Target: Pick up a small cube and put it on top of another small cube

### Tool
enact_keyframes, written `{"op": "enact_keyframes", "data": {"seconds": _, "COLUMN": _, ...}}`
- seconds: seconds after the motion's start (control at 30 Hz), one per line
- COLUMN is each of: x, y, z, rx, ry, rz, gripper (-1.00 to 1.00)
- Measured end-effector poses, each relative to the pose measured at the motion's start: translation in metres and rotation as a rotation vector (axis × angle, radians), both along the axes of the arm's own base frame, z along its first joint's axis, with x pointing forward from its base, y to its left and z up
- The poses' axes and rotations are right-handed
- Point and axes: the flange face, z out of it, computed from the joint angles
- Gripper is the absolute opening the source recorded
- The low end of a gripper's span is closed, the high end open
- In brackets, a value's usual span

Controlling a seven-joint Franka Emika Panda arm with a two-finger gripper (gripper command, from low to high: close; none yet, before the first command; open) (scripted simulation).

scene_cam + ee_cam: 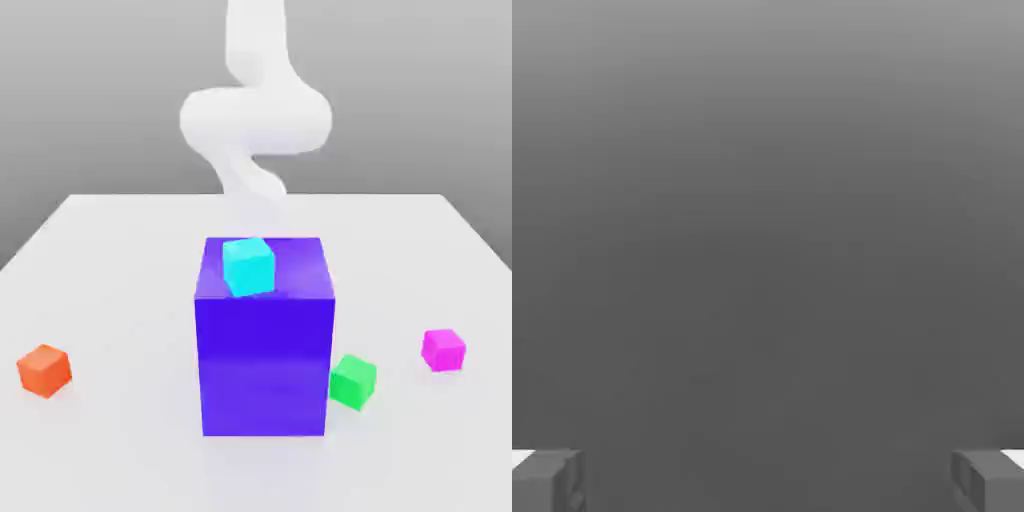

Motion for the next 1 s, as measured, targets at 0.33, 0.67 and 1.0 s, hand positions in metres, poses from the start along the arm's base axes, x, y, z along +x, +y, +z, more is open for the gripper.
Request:
{"op": "enact_keyframes", "data": {"seconds": 0.33, "x": 0.028, "y": 0.154, "z": -0.201, "rx": -0.221, "ry": 0.245, "rz": 0.586, "gripper": 0.0}}
{"op": "enact_keyframes", "data": {"seconds": 0.67, "x": -0.077, "y": 0.258, "z": -0.393, "rx": -0.476, "ry": 0.435, "rz": 1.184, "gripper": 0.0}}
{"op": "enact_keyframes", "data": {"seconds": 1.0, "x": -0.154, "y": 0.27, "z": -0.52, "rx": -0.614, "ry": 0.516, "rz": 1.484, "gripper": 0.0}}
